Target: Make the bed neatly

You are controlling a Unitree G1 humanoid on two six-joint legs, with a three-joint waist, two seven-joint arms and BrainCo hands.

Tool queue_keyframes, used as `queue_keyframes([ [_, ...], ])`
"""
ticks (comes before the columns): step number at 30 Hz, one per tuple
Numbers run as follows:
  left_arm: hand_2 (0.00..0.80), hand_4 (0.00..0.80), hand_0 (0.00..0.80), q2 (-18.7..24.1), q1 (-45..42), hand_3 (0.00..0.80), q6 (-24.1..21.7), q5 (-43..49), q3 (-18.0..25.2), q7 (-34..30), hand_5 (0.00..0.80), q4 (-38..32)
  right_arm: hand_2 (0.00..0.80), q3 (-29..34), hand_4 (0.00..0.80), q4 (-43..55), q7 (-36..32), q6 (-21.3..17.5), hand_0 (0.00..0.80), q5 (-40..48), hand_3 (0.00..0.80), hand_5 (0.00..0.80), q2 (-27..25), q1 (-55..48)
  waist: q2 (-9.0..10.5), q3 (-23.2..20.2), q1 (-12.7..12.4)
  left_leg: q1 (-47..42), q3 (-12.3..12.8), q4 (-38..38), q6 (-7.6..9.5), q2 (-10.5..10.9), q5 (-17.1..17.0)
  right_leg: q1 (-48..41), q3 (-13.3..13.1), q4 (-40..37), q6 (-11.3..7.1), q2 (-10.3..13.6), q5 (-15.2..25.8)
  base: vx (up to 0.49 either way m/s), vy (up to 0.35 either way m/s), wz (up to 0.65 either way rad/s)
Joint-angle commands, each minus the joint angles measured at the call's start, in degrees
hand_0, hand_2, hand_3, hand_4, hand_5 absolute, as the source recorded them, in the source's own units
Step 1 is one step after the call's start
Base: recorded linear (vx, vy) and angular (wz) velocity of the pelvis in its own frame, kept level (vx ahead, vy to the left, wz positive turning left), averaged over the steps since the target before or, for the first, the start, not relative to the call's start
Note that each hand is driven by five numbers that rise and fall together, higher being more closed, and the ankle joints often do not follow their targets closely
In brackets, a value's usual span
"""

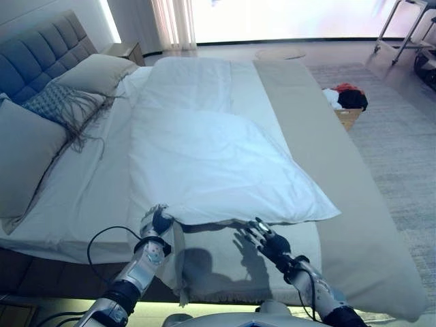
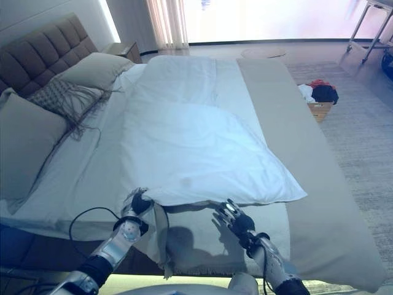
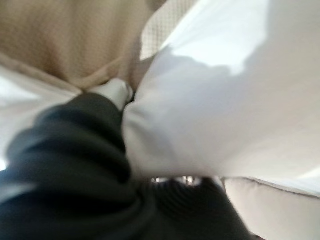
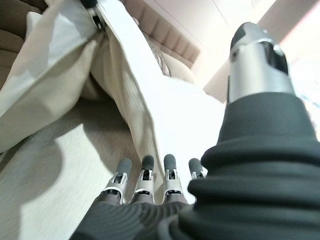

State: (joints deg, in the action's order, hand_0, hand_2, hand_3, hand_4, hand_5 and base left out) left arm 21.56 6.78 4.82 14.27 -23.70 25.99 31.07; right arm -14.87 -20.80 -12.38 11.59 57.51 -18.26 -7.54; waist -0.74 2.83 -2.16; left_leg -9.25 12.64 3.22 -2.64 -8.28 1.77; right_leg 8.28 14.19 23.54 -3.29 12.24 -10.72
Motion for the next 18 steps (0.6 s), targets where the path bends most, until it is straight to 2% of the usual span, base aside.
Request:
queue_keyframes([
  [1,0.800,0.800,0.800,5.2,1.3,0.800,-4.7,-1.8,6.0,3.8,0.800,-2.9,0.000,2.0,0.000,2.2,-3.5,0.3,0.000,3.0,0.000,0.000,3.1,0.3,4.07,-0.1,1.5,2.1,-0.2,-1.4,-0.77,1.5,-1.9,-13.8,0.1,-23.9,-7.48,3.2,17.0,0.003,0.024,-0.03],
  [10,0.800,0.800,0.800,7.4,0.4,0.800,-3.6,-1.1,11.7,6.9,0.800,-1.2,0.000,6.2,0.000,0.6,-4.2,0.6,0.000,2.3,0.000,0.000,3.1,-2.3,2.78,-2.0,2.4,1.5,-0.5,-2.6,-0.78,2.2,-2.0,-14.2,0.0,-24.5,-7.53,2.9,16.7,-0.005,0.021,-0.03],
  [13,0.800,0.800,0.800,9.1,-0.3,0.800,-3.1,-1.4,14.6,8.3,0.800,0.0,0.000,7.8,0.000,0.1,-3.6,-0.1,0.000,0.1,0.000,0.000,2.4,-2.8,2.11,-2.7,2.7,1.5,-0.5,-2.9,-0.83,2.4,-2.1,-14.2,-0.1,-24.9,-7.42,2.7,16.6,-0.013,0.065,-0.02],
  [18,0.800,0.800,0.800,13.4,-2.1,0.800,-3.8,-5.3,22.1,8.4,0.800,2.8,0.000,11.1,0.000,-1.4,-4.3,0.6,0.000,-1.3,0.000,0.000,0.9,-4.8,0.73,-3.8,3.4,1.6,-0.3,-3.9,-1.12,2.7,-2.4,-13.7,-0.2,-25.7,-7.16,2.2,16.5,-0.015,0.088,-0.06],
])
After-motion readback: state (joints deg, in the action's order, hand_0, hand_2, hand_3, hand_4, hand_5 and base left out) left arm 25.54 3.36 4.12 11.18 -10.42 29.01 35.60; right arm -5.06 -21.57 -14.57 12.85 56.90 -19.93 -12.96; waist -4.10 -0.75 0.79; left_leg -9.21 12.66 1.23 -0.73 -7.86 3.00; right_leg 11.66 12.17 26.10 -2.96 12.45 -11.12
